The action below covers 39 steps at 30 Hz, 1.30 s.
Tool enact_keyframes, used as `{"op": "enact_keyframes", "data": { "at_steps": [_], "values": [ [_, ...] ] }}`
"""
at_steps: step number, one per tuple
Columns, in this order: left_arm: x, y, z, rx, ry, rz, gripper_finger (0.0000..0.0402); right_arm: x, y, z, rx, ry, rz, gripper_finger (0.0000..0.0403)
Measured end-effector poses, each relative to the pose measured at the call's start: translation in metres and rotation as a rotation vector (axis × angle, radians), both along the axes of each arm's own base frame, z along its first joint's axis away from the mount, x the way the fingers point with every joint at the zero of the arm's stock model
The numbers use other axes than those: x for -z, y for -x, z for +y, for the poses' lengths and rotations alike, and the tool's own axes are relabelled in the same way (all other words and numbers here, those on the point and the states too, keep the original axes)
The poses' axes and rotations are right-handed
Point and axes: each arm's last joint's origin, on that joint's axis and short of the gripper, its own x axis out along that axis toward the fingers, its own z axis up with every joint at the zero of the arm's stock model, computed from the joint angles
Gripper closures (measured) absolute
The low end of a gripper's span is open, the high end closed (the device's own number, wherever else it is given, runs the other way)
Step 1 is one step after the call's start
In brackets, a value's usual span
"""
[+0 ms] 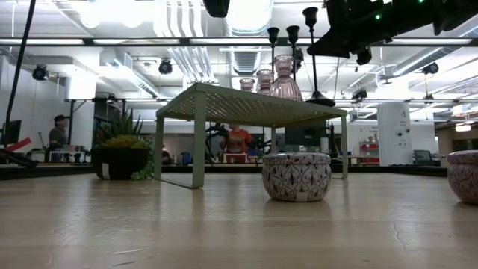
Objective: Pick & Place candle stick holders
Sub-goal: Put the black candle holder on the shelf aligned with the other black candle holder
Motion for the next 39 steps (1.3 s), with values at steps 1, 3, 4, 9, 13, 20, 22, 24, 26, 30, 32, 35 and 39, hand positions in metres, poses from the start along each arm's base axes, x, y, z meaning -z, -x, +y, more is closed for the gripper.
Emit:
{"op": "enact_keyframes", "data": {
  "at_steps": [1, 3, 4, 9, 13, 20, 22, 24, 26, 30, 32, 35, 39],
  "values": [
    [0.0, 0.0, 0.0, 0.0, 0.0, 0.0, 0.0172, 0.0, 0.0, -0.001, 0.003, 0.0, 0.0, 0.039],
    [0.0, 0.0, 0.0, 0.0, 0.0, 0.001, 0.0172, 0.0, 0.0, -0.002, 0.013, -0.007, -0.01, 0.039],
    [0.0, 0.0, 0.0, 0.0, -0.001, 0.003, 0.0172, 0.0, 0.0, -0.003, 0.017, -0.012, -0.021, 0.039],
    [0.001, 0.0, 0.0, 0.0, -0.003, 0.006, 0.0172, 0.002, -0.001, -0.006, 0.032, -0.024, -0.026, 0.039],
    [0.001, 0.0, 0.0, 0.0, -0.003, 0.007, 0.0172, 0.005, -0.004, -0.006, 0.033, -0.028, -0.02, 0.039],
    [0.001, 0.0, 0.0, 0.0, -0.006, 0.013, 0.0172, 0.008, -0.006, -0.007, 0.037, -0.042, -0.015, 0.039],
    [0.001, 0.0, 0.0, 0.0, -0.006, 0.013, 0.0172, 0.008, -0.006, -0.007, 0.037, -0.05, -0.02, 0.039],
    [0.001, 0.0, 0.0, 0.0, -0.006, 0.013, 0.0172, 0.008, -0.006, -0.007, 0.038, -0.052, -0.02, 0.039],
    [0.001, 0.0, 0.0, 0.0, -0.006, 0.013, 0.0172, 0.008, -0.006, -0.007, 0.037, -0.053, -0.019, 0.039],
    [0.001, 0.0, 0.0, 0.0, -0.006, 0.013, 0.0172, 0.009, -0.006, -0.006, 0.034, -0.056, -0.017, 0.039],
    [0.001, 0.0, 0.0, 0.0, -0.006, 0.013, 0.0172, 0.009, -0.006, -0.006, 0.034, -0.061, -0.015, 0.039],
    [0.001, 0.0, 0.0, 0.0, -0.006, 0.013, 0.0172, 0.011, -0.006, -0.003, 0.018, -0.068, -0.001, 0.039],
    [0.002, 0.0, 0.0, 0.0, -0.006, 0.013, 0.0172, 0.012, -0.007, 0.0, 0.009, -0.062, 0.0, 0.039]
  ]
}}
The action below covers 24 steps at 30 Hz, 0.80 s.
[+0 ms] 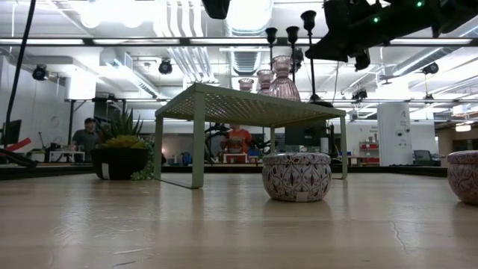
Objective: Pick & Place candle stick holders
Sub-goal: Put the black candle holder on the shelf aligned with the other black candle holder
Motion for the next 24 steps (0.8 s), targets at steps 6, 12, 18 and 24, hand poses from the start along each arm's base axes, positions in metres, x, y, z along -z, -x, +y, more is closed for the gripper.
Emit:
{"op": "enact_keyframes", "data": {
  "at_steps": [6, 12, 18, 24],
  "values": [
    [0.0, 0.0, 0.0, 0.0, 0.0, 0.0, 0.0172, -0.0004, 0.0, 0.0001, -0.001, 0.003, -0.001, 0.039],
    [0.0, 0.0, 0.0, 0.0, 0.0, 0.0, 0.0172, -0.0004, 0.0, -0.0002, 0.0, 0.006, 0.0, 0.039],
    [0.0, 0.0, 0.0, 0.0, 0.0, 0.0, 0.0172, -0.0006, -0.0001, -0.0004, 0.0, 0.013, 0.005, 0.039],
    [0.0001, 0.0, 0.0, 0.0, 0.0, 0.001, 0.0172, -0.0004, -0.0005, -0.0005, -0.003, 0.028, 0.032, 0.0359]
  ]
}}
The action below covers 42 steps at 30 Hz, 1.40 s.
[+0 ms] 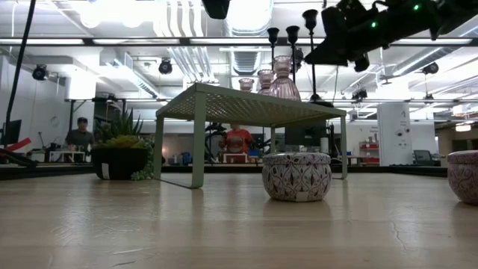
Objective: Pick & Place candle stick holders
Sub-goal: Put the black candle holder on the shelf aligned with the other black candle holder, then put the green scented candle on the shelf
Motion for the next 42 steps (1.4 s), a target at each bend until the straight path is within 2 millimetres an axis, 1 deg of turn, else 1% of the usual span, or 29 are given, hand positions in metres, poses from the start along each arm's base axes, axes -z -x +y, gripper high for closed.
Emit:
{"op": "enact_keyframes", "data": {
  "at_steps": [8, 13, 19, 25, 29, 33, 36, 39, 42],
  "values": [
    [0.0, 0.0, 0.0, 0.0, -0.001, 0.002, 0.0172, -0.002, 0.0, 0.0, -0.001, 0.012, -0.005, 0.0277],
    [0.0, 0.0, 0.0, 0.0, -0.001, 0.003, 0.0172, -0.008, 0.008, 0.001, -0.003, 0.015, -0.01, 0.0238],
    [0.001, 0.0, 0.0, -0.001, -0.004, 0.008, 0.0172, -0.013, 0.027, 0.002, -0.008, -0.047, 0.0, 0.0207],
    [0.003, 0.0, 0.0, 0.003, 0.007, 0.033, 0.0172, -0.018, 0.041, 0.008, -0.142, -0.107, -0.013, 0.0191],
    [0.014, 0.001, -0.001, 0.035, -0.021, 0.135, 0.0172, -0.022, 0.045, 0.021, -0.24, -0.095, -0.022, 0.0186],
    [0.019, 0.005, -0.001, 0.047, 0.003, 0.218, 0.0172, -0.024, 0.048, 0.038, -0.346, -0.096, -0.025, 0.0186],
    [0.017, 0.012, -0.004, 0.122, -0.011, 0.271, 0.0172, -0.023, 0.05, 0.055, -0.447, -0.089, -0.009, 0.0186],
    [0.016, 0.021, -0.006, 0.207, -0.008, 0.38, 0.0172, -0.023, 0.052, 0.073, -0.55, -0.081, -0.003, 0.0188],
    [0.004, 0.032, -0.005, 0.29, 0.044, 0.511, 0.0172, -0.023, 0.057, 0.09, -0.65, -0.083, -0.01, 0.0188]
  ]
}}
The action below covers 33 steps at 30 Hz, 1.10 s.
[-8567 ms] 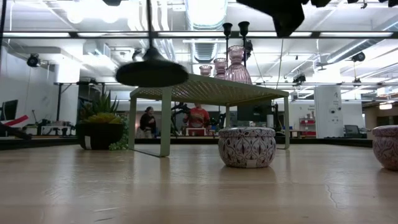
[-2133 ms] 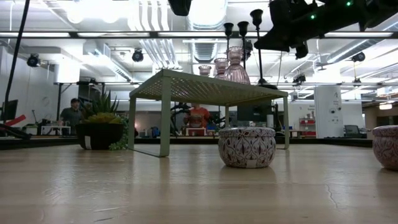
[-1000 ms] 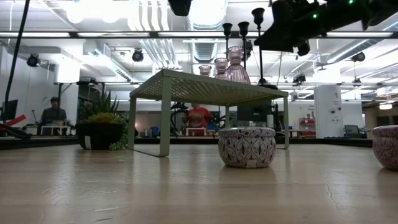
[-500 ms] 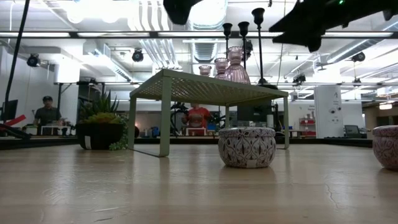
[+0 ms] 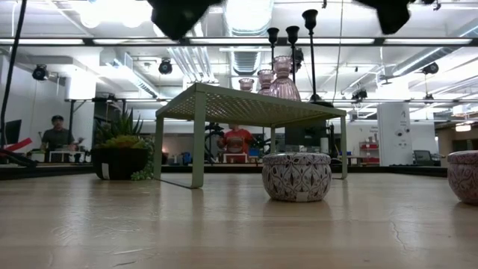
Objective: Pick & Place candle stick holders
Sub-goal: Put the green scented candle on the shelf
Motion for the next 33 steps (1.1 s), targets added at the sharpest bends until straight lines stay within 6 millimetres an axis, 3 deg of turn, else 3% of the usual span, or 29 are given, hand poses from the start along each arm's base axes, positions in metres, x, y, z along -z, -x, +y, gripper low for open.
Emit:
{"op": "enact_keyframes", "data": {
  "at_steps": [6, 12, 19, 24, 33],
  "values": [
    [-0.029, 0.03, -0.009, -0.106, 0.027, 0.234, 0.0162, 0.002, 0.01, 0.032, -0.174, -0.023, -0.025, 0.0188],
    [-0.05, 0.053, -0.018, -0.287, -0.02, 0.338, 0.0104, 0.007, 0.015, 0.053, -0.282, -0.035, -0.01, 0.0187],
    [-0.027, 0.072, -0.033, -0.33, 0.056, 0.448, 0.0032, 0.029, 0.011, 0.064, -0.193, -0.061, 0.066, 0.0191],
    [-0.007, 0.084, -0.04, -0.373, 0.083, 0.507, 0.0026, 0.045, 0.009, 0.065, -0.09, -0.025, 0.153, 0.0193],
    [0.025, 0.098, -0.045, -0.406, 0.138, 0.549, 0.0026, 0.063, 0.01, 0.065, -0.069, 0.063, 0.201, 0.0193]
  ]
}}
